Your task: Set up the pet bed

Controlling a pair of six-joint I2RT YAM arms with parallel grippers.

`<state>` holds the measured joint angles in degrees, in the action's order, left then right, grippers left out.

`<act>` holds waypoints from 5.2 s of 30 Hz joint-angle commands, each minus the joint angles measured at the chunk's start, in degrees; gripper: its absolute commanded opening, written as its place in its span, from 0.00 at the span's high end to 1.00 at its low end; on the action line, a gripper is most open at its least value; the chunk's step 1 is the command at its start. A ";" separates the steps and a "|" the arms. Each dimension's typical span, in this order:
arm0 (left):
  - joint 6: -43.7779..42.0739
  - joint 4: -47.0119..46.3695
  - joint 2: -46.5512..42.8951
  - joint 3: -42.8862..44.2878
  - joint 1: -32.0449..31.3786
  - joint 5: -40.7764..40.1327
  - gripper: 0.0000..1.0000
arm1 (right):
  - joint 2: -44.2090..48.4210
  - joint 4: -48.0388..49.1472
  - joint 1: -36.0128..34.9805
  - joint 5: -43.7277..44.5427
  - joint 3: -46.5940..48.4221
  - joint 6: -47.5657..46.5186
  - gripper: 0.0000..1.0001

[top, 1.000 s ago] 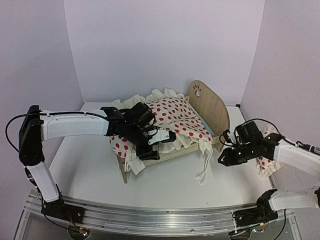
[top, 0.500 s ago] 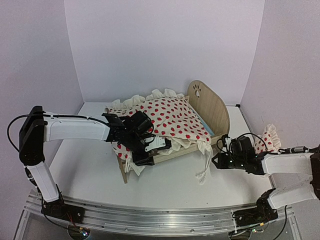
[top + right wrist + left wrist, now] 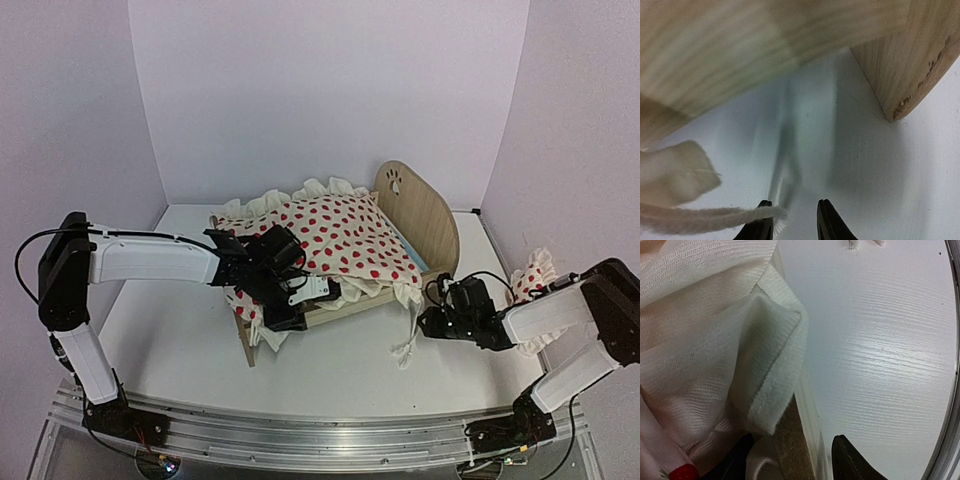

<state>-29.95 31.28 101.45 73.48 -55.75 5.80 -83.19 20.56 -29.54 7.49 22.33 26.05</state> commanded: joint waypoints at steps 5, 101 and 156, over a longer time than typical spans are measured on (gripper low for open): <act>-0.12 -0.84 -1.41 -1.39 0.47 -0.42 0.48 | -2.27 5.45 -0.45 -1.06 0.22 1.27 0.70; -11.31 34.45 -7.60 22.24 11.36 29.81 0.28 | 7.64 -57.02 -12.17 -3.05 52.42 -13.34 0.24; -7.81 10.24 -11.38 12.54 20.07 -0.09 1.00 | -28.01 -17.73 -34.80 4.80 59.42 -18.15 0.85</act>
<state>-38.60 43.41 92.30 83.99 -35.73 5.43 -109.67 -0.34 -64.53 10.10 80.35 7.12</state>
